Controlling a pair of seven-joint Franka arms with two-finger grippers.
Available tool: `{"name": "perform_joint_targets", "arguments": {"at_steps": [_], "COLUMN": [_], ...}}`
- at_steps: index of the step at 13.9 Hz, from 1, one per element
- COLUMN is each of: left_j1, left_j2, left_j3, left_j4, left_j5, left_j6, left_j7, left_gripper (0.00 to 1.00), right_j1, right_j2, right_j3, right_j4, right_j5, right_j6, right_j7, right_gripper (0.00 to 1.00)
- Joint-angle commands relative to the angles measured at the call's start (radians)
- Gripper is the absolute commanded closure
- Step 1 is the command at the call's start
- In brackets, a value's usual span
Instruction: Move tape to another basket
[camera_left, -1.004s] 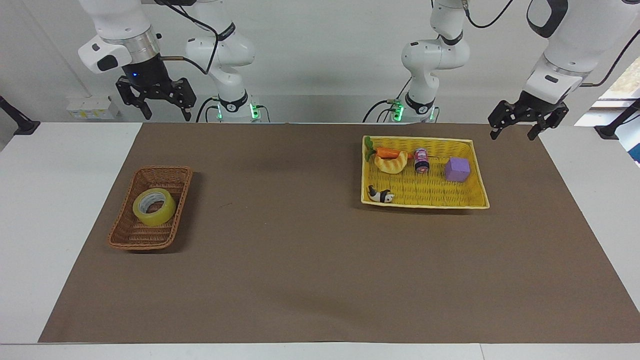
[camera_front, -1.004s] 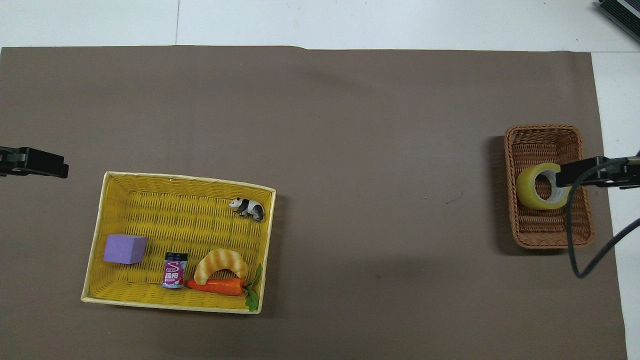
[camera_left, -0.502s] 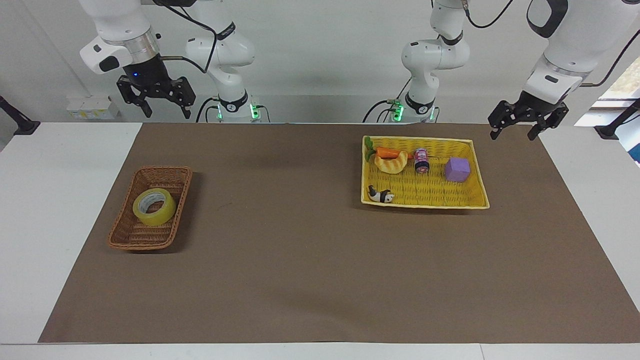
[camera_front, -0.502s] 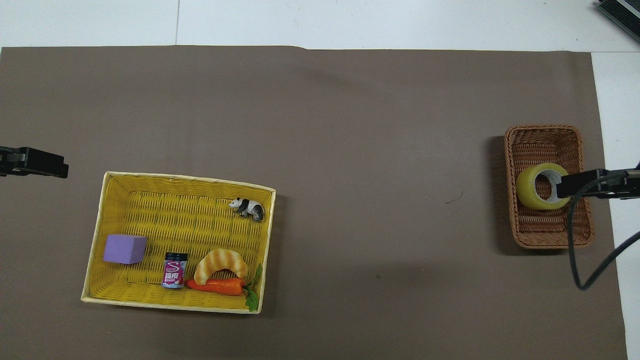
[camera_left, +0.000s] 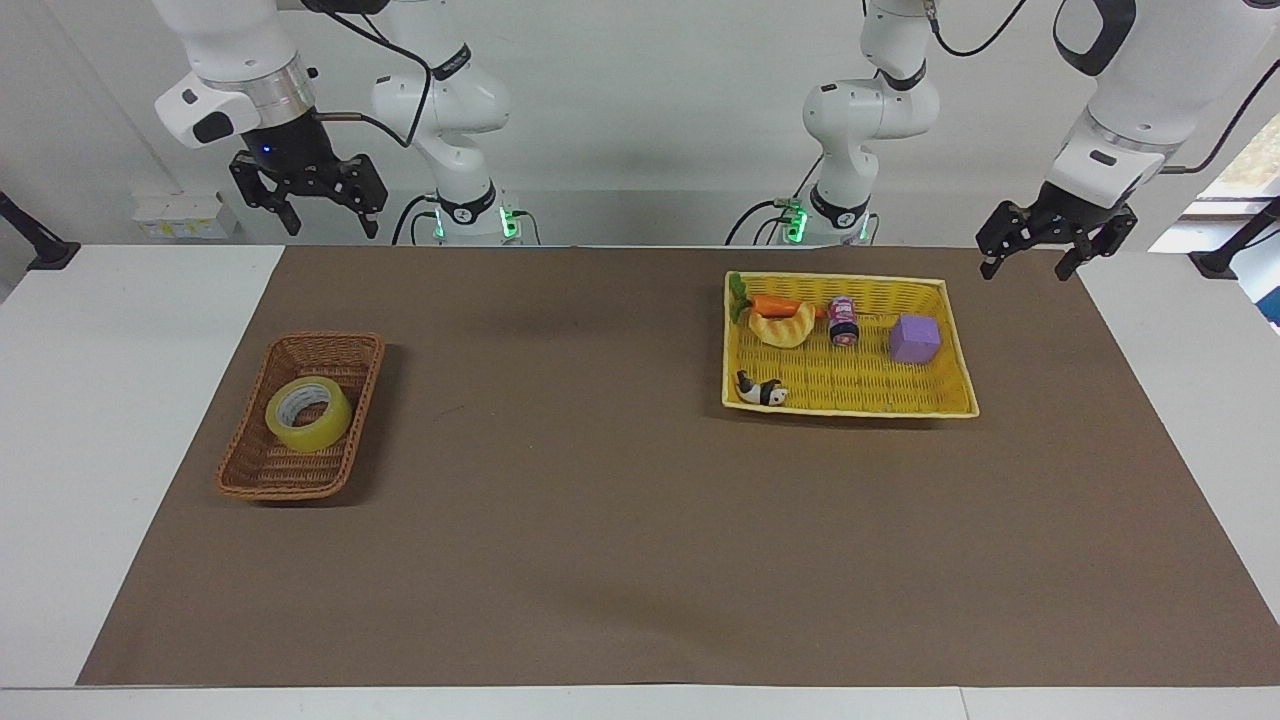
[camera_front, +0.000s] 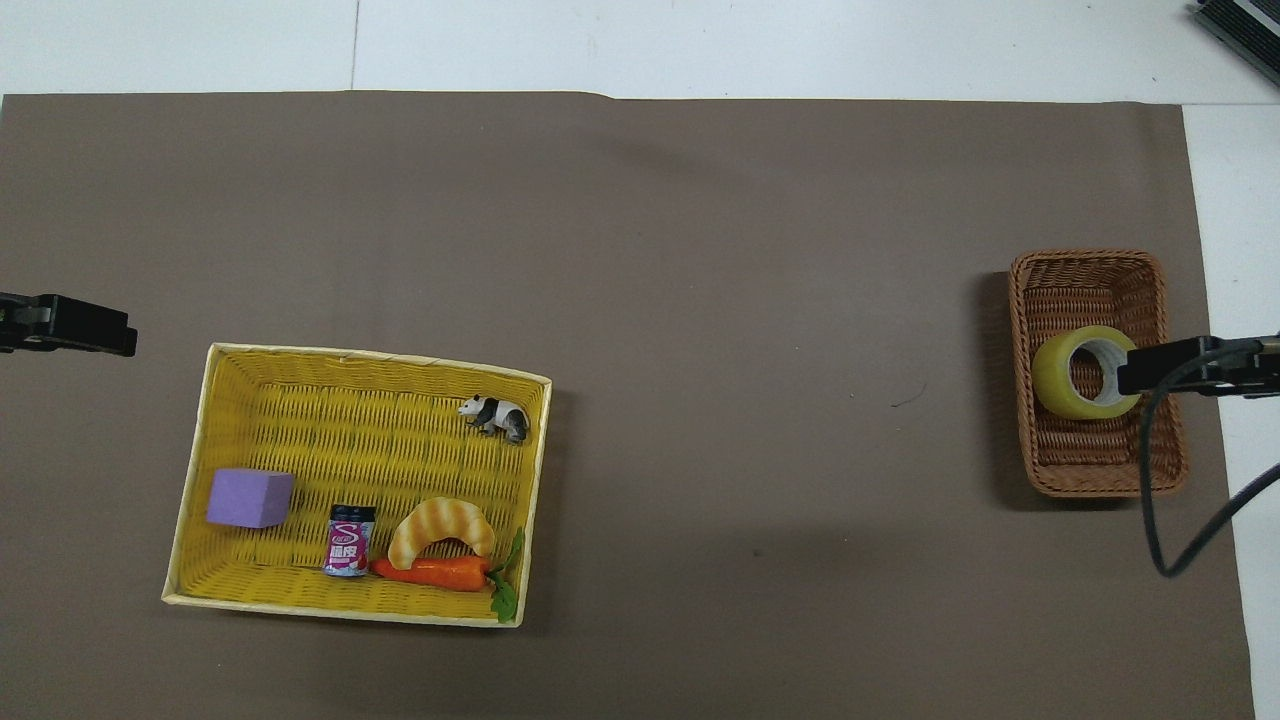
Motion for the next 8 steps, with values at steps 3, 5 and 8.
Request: {"name": "perform_joint_targets", "arguments": {"at_steps": [3, 5, 8], "left_j1": [0.016, 0.016, 0.016], "left_j2": [0.004, 0.004, 0.004], "left_j3": [-0.011, -0.011, -0.011], "left_j4": [0.012, 0.012, 0.012], "left_j5": [0.012, 0.012, 0.012], "left_j6": [-0.018, -0.018, -0.018], "left_j7": [0.015, 0.015, 0.015], "left_gripper": [0.0, 0.0, 0.0], "right_j1": [-0.016, -0.014, -0.014], "right_j2": [-0.019, -0.019, -0.019], "right_j3": [0.006, 0.008, 0.008], "right_j4": [-0.023, -0.025, -0.025], "right_j5": [-0.031, -0.022, -0.021], "right_j6": [0.019, 0.021, 0.021], "right_j7": [-0.068, -0.057, -0.039], "right_gripper": [0.0, 0.0, 0.0]}}
